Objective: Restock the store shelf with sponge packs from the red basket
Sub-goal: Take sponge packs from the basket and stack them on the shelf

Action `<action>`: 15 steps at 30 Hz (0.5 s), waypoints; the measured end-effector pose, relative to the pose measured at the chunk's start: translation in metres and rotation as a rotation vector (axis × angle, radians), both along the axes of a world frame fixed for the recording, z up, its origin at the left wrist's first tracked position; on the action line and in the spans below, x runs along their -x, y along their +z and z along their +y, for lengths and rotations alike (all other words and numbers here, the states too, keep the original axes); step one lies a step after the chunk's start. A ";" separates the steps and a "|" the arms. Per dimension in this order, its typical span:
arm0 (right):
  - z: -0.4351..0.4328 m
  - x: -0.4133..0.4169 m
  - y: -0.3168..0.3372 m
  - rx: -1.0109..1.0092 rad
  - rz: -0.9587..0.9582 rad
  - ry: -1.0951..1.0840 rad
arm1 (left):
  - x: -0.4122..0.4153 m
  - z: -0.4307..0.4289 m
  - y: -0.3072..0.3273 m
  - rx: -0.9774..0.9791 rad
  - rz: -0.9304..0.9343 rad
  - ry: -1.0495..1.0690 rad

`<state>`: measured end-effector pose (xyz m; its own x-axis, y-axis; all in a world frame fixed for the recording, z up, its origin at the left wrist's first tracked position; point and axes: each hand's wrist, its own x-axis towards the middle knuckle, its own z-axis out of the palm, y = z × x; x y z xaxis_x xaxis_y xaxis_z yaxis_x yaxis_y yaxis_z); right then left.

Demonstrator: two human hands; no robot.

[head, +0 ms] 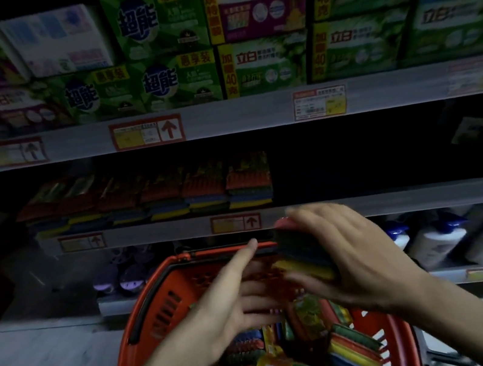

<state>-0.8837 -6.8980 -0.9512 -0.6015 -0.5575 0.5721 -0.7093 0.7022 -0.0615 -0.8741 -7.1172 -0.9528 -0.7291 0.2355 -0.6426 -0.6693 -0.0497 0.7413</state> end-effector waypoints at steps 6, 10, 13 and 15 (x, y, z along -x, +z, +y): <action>-0.002 -0.011 -0.019 -0.214 0.347 0.155 | -0.003 0.003 0.001 -0.363 -0.091 -0.083; -0.003 -0.014 -0.021 -0.220 0.341 0.172 | -0.002 0.006 -0.003 -0.300 -0.019 -0.027; 0.001 -0.018 -0.022 -0.242 0.232 0.143 | 0.002 0.006 -0.007 -0.244 0.071 0.071; 0.004 -0.022 -0.023 -0.165 0.171 0.075 | 0.006 0.005 -0.007 -0.172 0.163 0.129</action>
<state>-0.8616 -6.8939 -0.9738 -0.4576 -0.6912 0.5593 -0.7500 0.6379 0.1748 -0.8796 -7.1124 -0.9601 -0.8507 0.2298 -0.4727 -0.5218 -0.2613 0.8121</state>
